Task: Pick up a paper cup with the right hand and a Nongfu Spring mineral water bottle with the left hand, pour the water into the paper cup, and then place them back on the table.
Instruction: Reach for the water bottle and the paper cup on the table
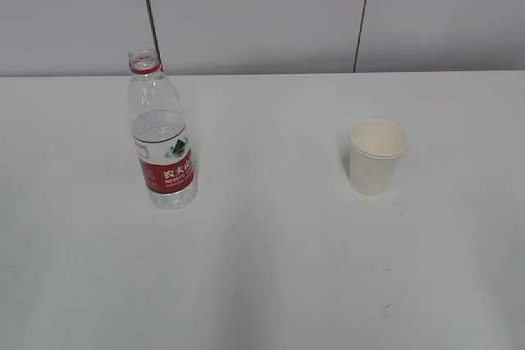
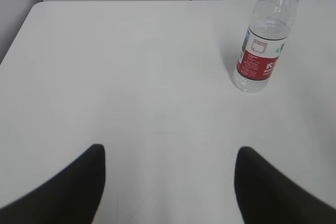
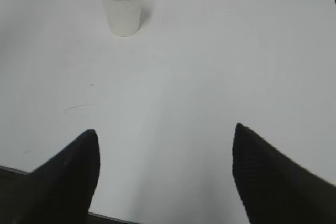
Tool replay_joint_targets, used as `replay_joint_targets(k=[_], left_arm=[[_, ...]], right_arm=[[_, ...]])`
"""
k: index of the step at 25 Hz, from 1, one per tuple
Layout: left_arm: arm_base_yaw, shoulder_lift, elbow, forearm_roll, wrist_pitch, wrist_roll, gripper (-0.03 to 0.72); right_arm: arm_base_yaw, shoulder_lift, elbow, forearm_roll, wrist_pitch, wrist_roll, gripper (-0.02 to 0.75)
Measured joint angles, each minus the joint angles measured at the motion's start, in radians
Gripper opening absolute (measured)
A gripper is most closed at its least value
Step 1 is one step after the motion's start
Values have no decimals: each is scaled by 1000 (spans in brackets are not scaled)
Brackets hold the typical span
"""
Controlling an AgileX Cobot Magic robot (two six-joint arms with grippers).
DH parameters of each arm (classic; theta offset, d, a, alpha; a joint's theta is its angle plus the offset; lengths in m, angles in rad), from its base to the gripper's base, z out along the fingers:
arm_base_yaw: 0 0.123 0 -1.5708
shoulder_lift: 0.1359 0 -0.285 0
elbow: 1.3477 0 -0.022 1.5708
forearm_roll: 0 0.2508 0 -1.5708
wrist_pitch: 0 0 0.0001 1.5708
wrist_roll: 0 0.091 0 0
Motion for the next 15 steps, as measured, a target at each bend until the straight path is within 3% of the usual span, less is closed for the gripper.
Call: replay_joint_targets(k=[9, 15], left_arm=[[0, 0, 0, 0, 0, 0, 465], [0, 0, 0, 0, 0, 0, 465]], right_arm=[[0, 0, -14, 0, -19, 0, 582], [0, 112, -69, 0, -261, 0, 582]])
